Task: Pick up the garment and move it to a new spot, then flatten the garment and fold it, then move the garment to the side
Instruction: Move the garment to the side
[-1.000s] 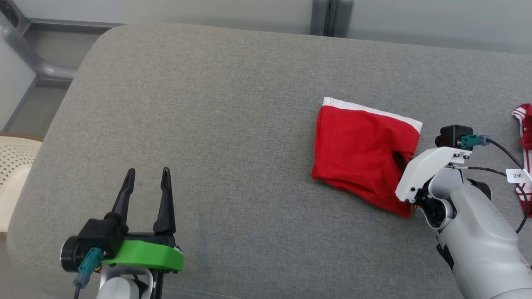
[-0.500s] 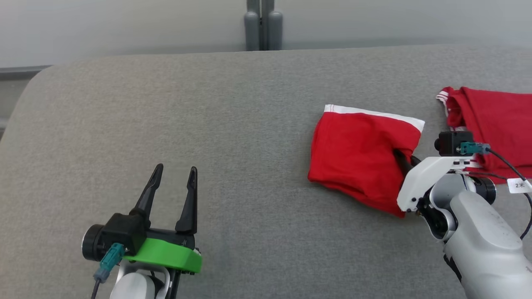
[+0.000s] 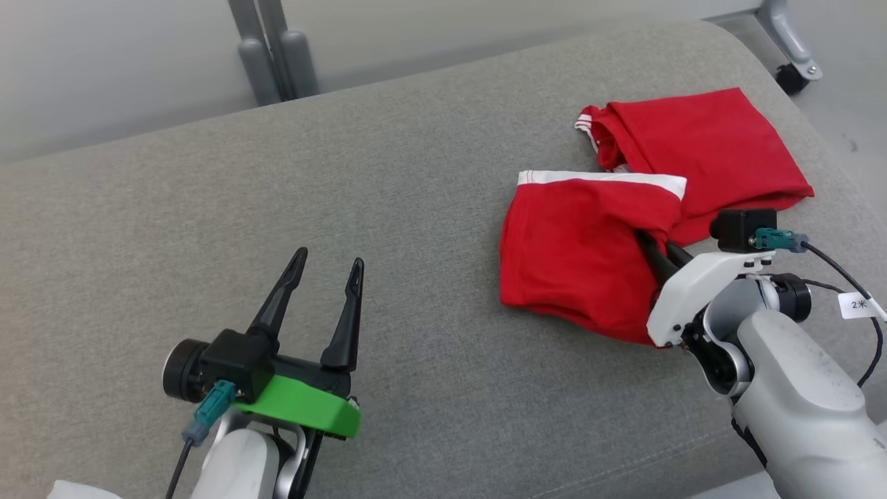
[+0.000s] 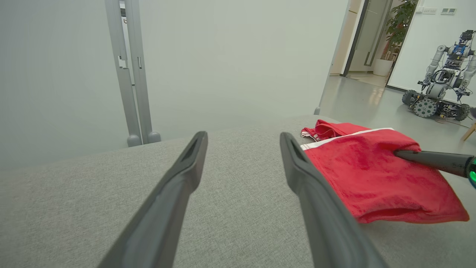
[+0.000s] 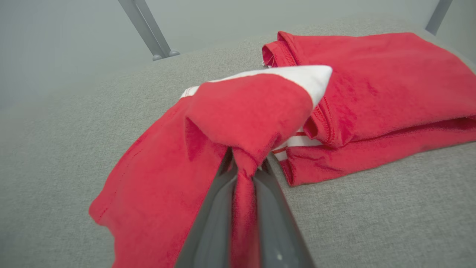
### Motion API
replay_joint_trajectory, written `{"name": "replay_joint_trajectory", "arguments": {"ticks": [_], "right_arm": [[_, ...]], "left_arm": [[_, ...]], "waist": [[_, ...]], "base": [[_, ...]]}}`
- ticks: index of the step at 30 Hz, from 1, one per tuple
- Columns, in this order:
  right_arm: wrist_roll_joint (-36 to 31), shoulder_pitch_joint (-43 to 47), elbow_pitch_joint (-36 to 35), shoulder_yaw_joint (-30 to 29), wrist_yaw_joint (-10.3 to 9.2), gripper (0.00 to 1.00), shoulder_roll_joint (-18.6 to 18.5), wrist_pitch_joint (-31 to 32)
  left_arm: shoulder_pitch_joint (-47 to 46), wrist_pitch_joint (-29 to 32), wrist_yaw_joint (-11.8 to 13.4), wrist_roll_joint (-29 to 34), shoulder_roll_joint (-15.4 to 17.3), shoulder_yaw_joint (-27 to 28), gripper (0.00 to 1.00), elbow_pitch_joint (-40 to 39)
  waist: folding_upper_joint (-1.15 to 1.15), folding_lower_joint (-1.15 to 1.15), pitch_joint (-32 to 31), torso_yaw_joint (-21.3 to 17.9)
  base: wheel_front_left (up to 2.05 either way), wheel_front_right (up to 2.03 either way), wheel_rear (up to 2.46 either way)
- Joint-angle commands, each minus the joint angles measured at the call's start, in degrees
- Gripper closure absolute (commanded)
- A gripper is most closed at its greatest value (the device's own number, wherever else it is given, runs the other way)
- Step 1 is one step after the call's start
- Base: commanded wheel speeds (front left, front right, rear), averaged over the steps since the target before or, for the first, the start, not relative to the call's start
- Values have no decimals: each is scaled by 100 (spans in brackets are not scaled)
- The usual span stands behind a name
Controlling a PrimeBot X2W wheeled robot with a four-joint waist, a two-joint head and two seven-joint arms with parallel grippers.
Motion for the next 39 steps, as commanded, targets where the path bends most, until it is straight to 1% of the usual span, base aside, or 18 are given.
{"name": "replay_joint_trajectory", "arguments": {"ticks": [1, 6, 9, 10, 12, 17, 21, 23, 28, 30, 35, 39], "right_arm": [[21, -127, -76, 69, -3, 100, -18, -77], [-48, -416, -268, 310, -4, 100, -265, -234], [-55, -728, -451, 614, -3, 100, -523, -181], [31, -807, -501, 715, -3, 100, -604, -123], [-53, -1057, -557, 972, -4, 100, -949, 13], [162, -1684, -747, 1678, -4, 100, -1646, 173], [393, -2136, -941, 2300, -4, 100, -2266, 17], [487, -2387, -994, 2571, -4, 100, -2583, -169], [724, -2870, -830, 3047, -4, 100, -3224, -567], [758, -3040, -726, 3199, -4, 100, -3411, -711], [859, -3311, -457, 3637, -4, 100, -3698, -1006], [845, -3453, -37, 3989, -4, 100, -3708, -1277]], "left_arm": [[-131, -13, -14, 73, 80, 5, 0, -13], [-289, -14, -16, 89, 131, -88, 0, 10], [-391, -14, -18, 83, 183, -135, 0, 40], [-421, -13, -18, 81, 189, -151, 0, 51], [-487, -14, -19, 84, 203, -162, 0, 45], [-656, -13, -20, 106, 251, -210, 0, 98], [-809, -14, -20, 116, 275, -279, 0, 126], [-885, -14, -21, 122, 297, -314, 0, 130], [-1048, -13, -21, 128, 348, -368, 0, 132], [-1094, -13, -21, 137, 375, -368, 0, 132], [-1179, -13, -21, 151, 383, -411, 0, 133], [-1237, -13, -21, 143, 380, -455, 0, 163]], "waist": [[0, 0, 364, -325], [0, 0, 642, -307], [0, 0, 820, -265], [0, 0, 870, -248], [0, 0, 1002, -209], [0, 0, 1339, -103], [0, 0, 1604, -16], [0, 0, 1729, 27], [0, 0, 2033, 124], [0, 0, 2129, 149], [0, 0, 2279, 217], [0, 0, 2336, 278]], "base": [[0, 0, 0], [0, 0, 0], [0, 0, 0], [0, 0, 0], [0, 0, 0], [0, 0, 0], [0, 0, 0], [0, 0, 0], [0, 0, 0], [0, 0, 0], [0, 0, 0], [0, 0, 0]]}}
